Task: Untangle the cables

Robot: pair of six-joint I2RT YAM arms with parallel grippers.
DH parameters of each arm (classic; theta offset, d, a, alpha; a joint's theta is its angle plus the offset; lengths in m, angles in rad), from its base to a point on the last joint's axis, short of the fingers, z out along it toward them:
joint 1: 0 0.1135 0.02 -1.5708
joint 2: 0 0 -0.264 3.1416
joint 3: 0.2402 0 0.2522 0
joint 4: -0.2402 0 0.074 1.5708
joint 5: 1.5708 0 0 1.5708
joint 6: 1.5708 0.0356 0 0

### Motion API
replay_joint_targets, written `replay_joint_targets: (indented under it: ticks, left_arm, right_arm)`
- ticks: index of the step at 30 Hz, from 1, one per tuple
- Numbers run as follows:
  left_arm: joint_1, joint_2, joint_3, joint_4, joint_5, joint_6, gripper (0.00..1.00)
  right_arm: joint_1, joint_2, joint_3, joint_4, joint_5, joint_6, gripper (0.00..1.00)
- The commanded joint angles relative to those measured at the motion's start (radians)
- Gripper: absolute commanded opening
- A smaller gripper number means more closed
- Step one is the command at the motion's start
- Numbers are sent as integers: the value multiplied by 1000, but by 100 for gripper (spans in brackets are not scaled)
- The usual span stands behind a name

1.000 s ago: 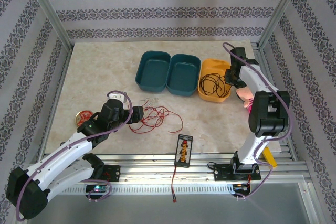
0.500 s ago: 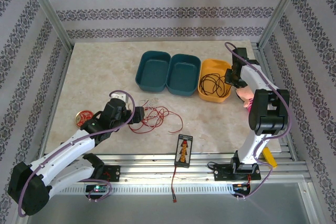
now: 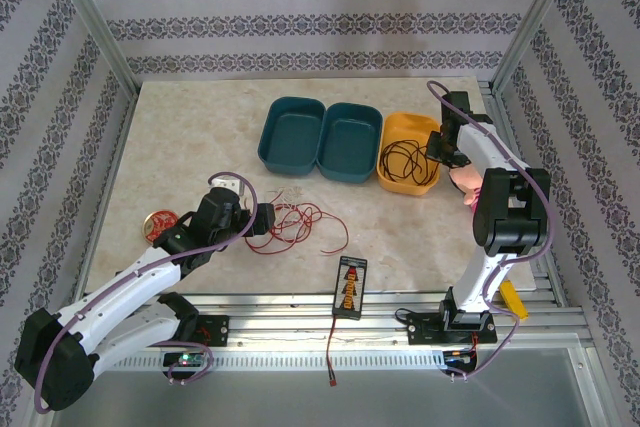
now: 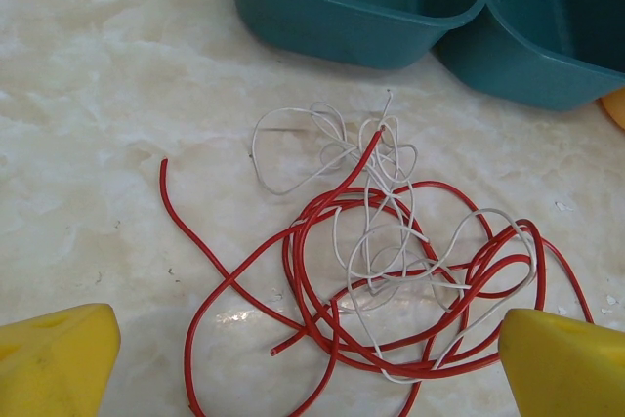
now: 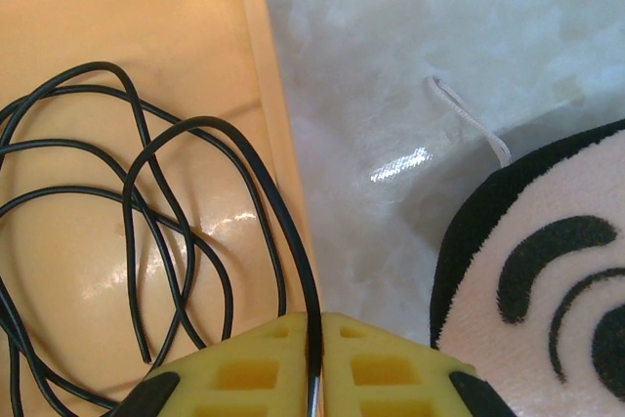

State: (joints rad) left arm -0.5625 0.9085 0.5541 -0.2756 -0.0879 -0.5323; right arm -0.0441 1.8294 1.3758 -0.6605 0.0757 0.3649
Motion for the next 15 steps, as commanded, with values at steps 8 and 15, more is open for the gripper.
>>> replay_joint_targets:
  ticks: [8,15]
  left_arm:
    - [4,-7,9,35,-22,-12,99]
    - [4,-5,10,37,-27,-9,99]
  right_arm:
    - [-6,1,45,-8,-19,-7,4]
    - [41,4,77,11,-40,-34,2]
